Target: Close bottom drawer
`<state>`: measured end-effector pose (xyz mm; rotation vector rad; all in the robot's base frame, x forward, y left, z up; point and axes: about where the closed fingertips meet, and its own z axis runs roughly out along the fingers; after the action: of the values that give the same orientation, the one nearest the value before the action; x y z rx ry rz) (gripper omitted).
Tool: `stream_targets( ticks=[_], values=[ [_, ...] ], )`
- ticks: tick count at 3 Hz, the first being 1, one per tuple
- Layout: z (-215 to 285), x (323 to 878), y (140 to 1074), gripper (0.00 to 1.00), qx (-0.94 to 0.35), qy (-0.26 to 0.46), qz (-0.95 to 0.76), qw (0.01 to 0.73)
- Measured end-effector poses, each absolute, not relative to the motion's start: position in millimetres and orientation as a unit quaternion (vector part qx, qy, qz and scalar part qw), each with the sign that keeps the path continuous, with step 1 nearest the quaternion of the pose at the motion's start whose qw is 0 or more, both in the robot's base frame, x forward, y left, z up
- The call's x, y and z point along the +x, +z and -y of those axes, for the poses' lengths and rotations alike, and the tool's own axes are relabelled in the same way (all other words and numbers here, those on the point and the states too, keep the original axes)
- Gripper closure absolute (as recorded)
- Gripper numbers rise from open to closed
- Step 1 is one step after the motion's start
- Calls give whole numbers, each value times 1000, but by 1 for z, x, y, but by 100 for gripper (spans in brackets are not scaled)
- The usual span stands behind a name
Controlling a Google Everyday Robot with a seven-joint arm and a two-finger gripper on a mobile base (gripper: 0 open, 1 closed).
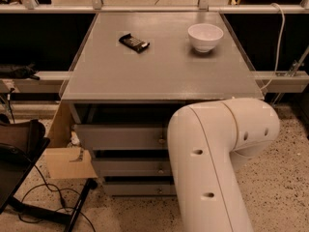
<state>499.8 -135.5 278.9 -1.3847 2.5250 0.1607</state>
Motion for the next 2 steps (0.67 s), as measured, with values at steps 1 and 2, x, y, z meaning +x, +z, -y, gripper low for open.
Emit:
stream_targets(
  ticks=[1,2],
  values=[
    [140,480,277,100,-481,63,-866,122],
    [161,448,299,100,-469,66,-871,129]
  ],
)
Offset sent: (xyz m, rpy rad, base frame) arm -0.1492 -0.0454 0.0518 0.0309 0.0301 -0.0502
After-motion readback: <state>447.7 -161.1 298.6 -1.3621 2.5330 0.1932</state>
